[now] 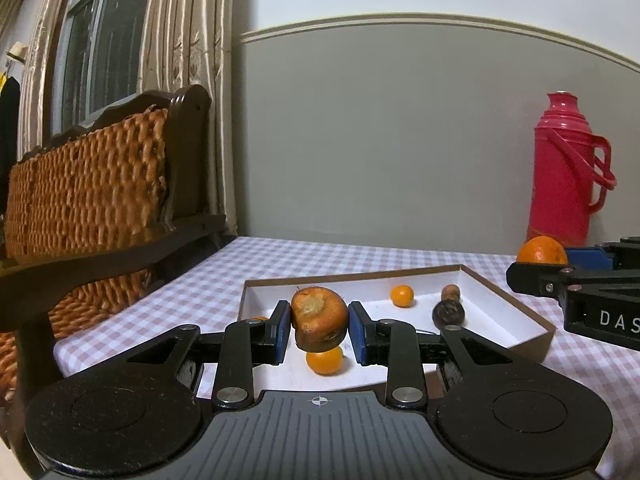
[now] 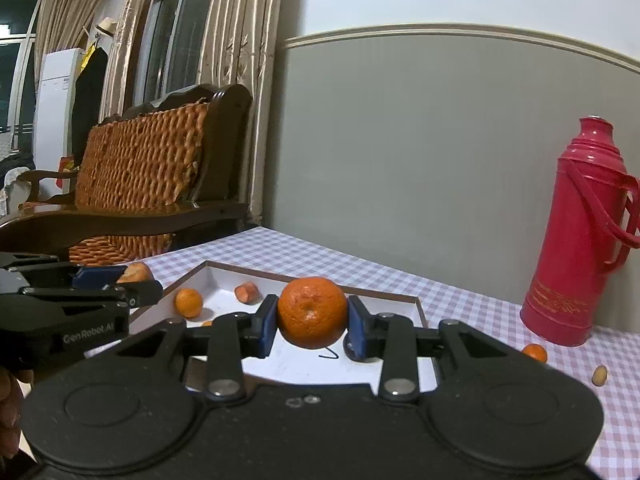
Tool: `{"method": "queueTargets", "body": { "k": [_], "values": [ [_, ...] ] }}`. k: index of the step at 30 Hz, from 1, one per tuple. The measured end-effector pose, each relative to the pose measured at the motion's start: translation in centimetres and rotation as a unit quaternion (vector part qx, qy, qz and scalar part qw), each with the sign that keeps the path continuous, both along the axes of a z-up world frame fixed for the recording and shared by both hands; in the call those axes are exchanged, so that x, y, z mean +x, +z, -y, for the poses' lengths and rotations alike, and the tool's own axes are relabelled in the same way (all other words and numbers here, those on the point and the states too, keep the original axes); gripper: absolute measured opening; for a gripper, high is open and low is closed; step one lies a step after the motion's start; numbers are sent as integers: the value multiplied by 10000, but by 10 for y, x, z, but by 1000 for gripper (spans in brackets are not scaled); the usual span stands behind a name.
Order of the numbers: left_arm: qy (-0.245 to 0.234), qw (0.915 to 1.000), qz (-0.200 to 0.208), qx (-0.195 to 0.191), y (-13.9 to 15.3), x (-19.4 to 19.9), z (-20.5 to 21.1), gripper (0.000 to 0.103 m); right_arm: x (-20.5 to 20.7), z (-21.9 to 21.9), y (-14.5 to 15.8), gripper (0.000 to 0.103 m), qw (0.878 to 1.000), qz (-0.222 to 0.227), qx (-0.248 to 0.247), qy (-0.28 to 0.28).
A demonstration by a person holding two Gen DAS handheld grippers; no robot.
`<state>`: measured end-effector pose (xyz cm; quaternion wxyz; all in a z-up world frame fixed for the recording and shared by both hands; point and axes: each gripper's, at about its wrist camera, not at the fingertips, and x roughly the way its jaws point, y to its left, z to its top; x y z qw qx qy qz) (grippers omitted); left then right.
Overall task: Organize fruits
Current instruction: 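Carry the nut and orange over the box tray with both tools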
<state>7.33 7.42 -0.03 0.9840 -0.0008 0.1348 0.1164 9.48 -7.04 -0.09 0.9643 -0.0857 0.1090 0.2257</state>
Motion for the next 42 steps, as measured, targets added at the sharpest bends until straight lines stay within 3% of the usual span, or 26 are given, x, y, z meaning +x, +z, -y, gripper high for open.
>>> {"method": "queueTargets", "body": {
  "k": [30,42],
  "values": [
    [4,10000,-41,17,8,89,-27,31,79,2,5,28,9997,-56,175,-127],
    [175,9998,-103,-87,5,114,-45,31,113,3,0,28,9992,-275,182,-230]
  ]
}}
